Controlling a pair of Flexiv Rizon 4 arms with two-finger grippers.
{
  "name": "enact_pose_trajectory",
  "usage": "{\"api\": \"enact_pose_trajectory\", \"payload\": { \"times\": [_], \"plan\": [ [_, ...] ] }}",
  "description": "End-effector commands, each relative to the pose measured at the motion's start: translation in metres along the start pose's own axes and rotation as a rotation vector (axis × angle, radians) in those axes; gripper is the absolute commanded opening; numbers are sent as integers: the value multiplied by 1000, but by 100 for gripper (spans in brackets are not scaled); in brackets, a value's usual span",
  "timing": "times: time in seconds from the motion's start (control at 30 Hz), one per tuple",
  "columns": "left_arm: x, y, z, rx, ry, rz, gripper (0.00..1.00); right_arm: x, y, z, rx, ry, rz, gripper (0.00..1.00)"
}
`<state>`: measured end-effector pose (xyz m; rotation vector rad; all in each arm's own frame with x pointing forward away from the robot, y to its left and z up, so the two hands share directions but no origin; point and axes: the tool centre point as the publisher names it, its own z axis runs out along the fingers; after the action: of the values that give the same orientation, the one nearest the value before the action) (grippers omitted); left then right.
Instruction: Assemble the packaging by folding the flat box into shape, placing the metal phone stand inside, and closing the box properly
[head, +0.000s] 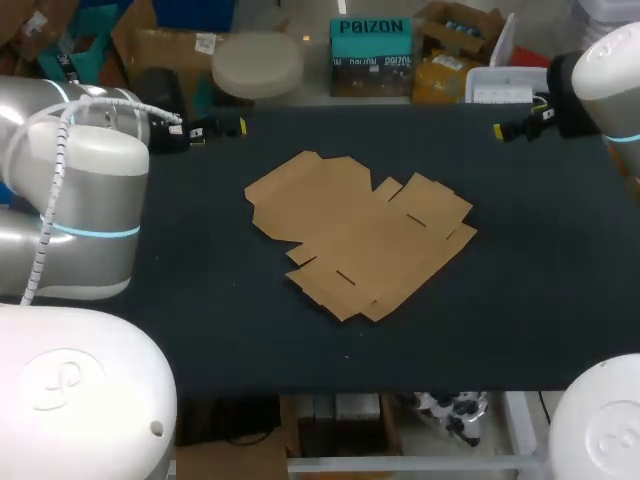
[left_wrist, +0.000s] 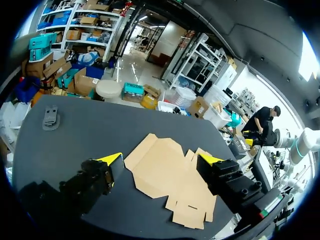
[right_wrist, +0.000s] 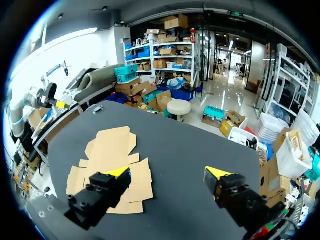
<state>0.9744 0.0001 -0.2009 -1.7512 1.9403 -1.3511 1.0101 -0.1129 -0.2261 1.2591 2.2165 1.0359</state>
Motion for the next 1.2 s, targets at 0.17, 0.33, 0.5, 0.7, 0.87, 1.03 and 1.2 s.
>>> {"api": "enact_pose_trajectory", "payload": {
  "times": [0.17, 0.33, 0.5, 0.7, 0.87, 1.03, 1.2],
  "plan": [
    [5, -2, -13, -188, -45, 1, 100, 4, 1, -11, 256, -13, -1, 100],
    [5, -2, -13, -188, -45, 1, 100, 4, 1, -11, 256, -13, -1, 100],
    [5, -7, -11, -190, -77, -44, 100, 4, 1, -11, 256, -13, -1, 100],
    [7, -6, -5, -246, -243, -240, 100, 5, 6, 1, 369, 25, 34, 100],
    [8, 10, -5, -308, -289, -370, 100, 5, -5, 12, 477, 61, 59, 100],
    [9, 34, -7, -377, -288, -369, 100, 7, -18, 14, 569, 67, 86, 100],
    [11, 56, -14, -438, -253, -326, 100, 8, -33, 15, 631, 74, 119, 100]
  ]
}}
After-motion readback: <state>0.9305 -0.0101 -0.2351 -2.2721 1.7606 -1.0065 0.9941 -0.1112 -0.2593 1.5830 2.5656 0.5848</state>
